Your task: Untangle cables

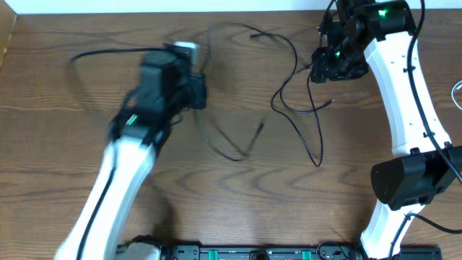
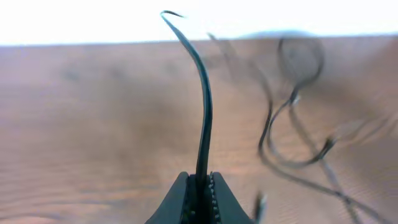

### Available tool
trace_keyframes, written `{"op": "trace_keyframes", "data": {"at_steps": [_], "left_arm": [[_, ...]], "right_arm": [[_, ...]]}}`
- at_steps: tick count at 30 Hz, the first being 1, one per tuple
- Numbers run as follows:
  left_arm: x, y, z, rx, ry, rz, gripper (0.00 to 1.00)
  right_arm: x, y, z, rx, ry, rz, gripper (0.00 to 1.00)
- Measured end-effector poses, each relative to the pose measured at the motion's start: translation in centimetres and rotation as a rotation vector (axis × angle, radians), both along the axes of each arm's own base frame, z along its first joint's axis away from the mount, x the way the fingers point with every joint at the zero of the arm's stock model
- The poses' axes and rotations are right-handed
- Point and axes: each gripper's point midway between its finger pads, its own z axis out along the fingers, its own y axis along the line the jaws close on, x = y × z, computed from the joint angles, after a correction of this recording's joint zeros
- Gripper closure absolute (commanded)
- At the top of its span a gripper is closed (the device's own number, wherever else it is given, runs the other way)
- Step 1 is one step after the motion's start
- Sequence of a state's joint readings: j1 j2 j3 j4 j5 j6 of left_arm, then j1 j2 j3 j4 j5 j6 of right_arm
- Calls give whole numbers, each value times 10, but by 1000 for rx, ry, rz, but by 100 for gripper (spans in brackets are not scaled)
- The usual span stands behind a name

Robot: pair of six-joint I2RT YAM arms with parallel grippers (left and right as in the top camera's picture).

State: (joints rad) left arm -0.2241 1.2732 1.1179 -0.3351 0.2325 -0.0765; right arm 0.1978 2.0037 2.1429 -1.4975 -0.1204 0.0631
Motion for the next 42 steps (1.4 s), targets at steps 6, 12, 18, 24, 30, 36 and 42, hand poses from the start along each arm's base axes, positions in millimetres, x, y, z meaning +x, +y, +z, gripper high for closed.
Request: {"op": "trace_keyframes", "data": {"at_steps": [6,12,18,24,30,36,42], "left_arm": [[-56,20,86,-26,-225,30,92],[-71,30,64,25,-125,53,92],[-67,50,15,144,52,147,93],[-68,59,9,182,71,184,93],[-67,62,9,192,70,197,93],[-70,64,6,201,84,203,92],[-71,68,5,217,91,219,92]], "right_arm": [[4,0,1,-2,-17,-1,46],[6,2,2,12,-25,2,46],[17,0,4,3,-65,-35,45],[31,-15,6,-65,-123,-142,43],[47,-31,-11,-129,-168,-277,30],[54,-42,-58,-150,-154,-335,24],[42,-76,-95,-170,-80,-422,11]]}}
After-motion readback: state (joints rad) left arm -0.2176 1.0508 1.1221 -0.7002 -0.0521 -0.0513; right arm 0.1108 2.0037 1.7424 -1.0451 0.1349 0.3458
